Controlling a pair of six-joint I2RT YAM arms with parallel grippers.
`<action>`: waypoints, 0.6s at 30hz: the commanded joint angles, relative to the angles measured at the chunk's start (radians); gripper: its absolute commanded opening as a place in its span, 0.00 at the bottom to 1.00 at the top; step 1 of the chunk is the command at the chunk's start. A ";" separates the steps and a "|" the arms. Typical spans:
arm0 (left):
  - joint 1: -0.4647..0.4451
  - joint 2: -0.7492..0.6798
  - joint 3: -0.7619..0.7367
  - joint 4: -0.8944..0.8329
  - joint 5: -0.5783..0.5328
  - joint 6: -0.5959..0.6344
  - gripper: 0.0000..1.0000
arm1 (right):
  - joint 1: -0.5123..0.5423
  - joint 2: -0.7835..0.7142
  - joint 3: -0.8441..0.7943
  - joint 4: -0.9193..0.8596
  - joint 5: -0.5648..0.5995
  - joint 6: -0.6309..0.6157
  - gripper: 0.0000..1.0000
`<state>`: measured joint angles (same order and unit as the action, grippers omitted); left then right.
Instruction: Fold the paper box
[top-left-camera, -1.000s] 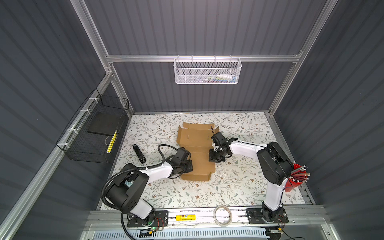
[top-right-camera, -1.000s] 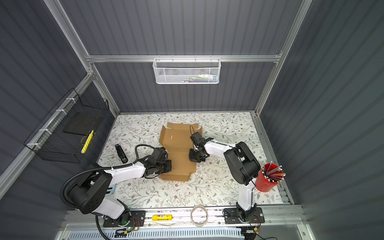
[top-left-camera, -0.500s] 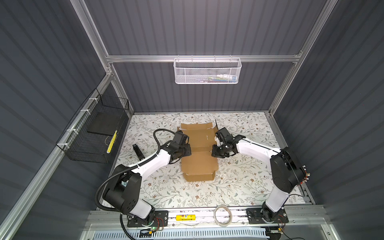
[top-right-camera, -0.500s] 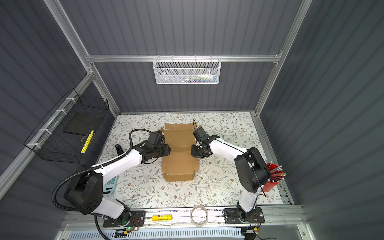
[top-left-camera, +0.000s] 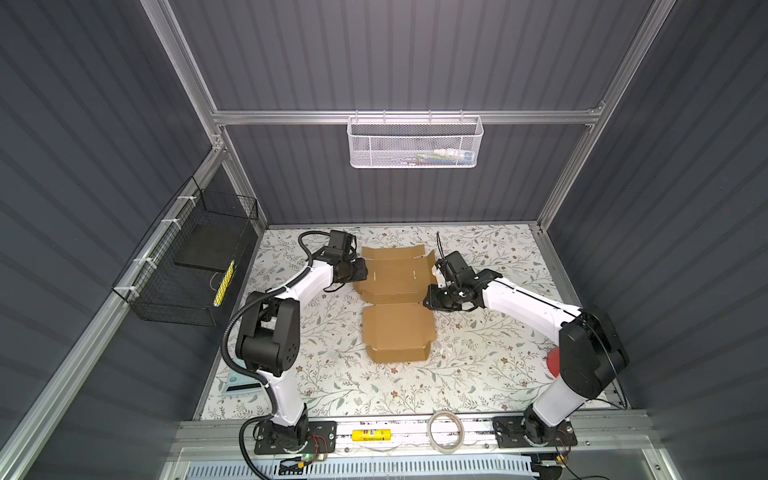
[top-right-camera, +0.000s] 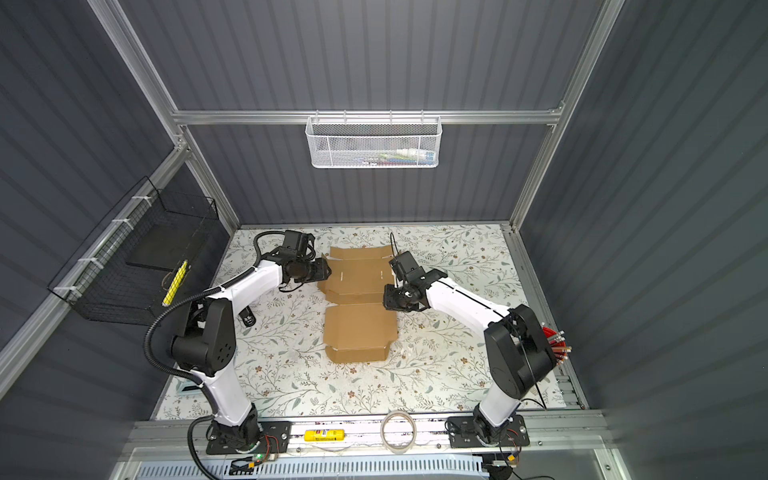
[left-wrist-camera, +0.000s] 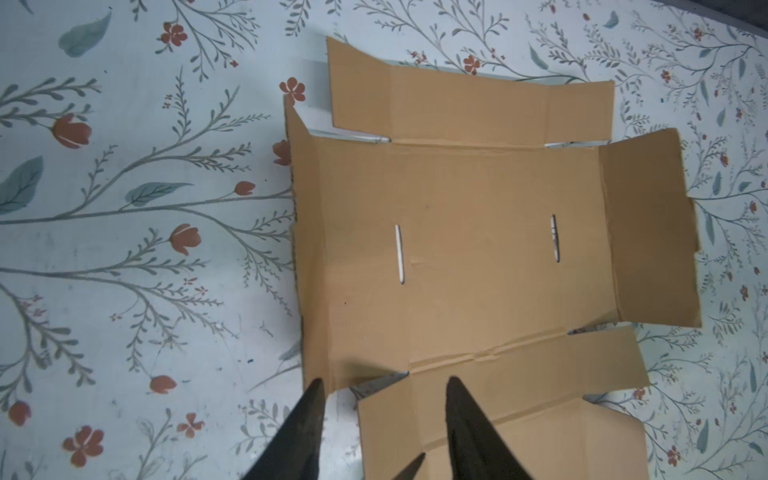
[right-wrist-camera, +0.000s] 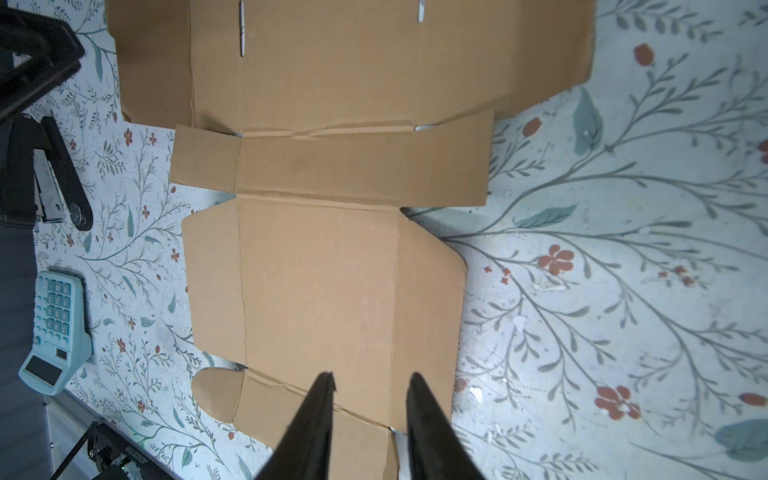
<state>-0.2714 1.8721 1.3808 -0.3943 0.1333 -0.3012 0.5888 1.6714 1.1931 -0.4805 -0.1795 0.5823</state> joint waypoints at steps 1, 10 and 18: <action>0.035 0.058 0.107 -0.055 0.055 0.071 0.47 | 0.000 0.029 0.036 -0.010 0.005 -0.014 0.33; 0.041 0.229 0.268 -0.111 0.021 0.125 0.39 | -0.012 0.086 0.052 0.012 -0.013 -0.006 0.34; 0.041 0.333 0.345 -0.105 0.028 0.112 0.31 | -0.021 0.121 0.063 0.050 -0.046 0.007 0.35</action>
<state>-0.2264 2.1838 1.6867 -0.4721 0.1509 -0.2008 0.5705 1.7771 1.2308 -0.4469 -0.2104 0.5831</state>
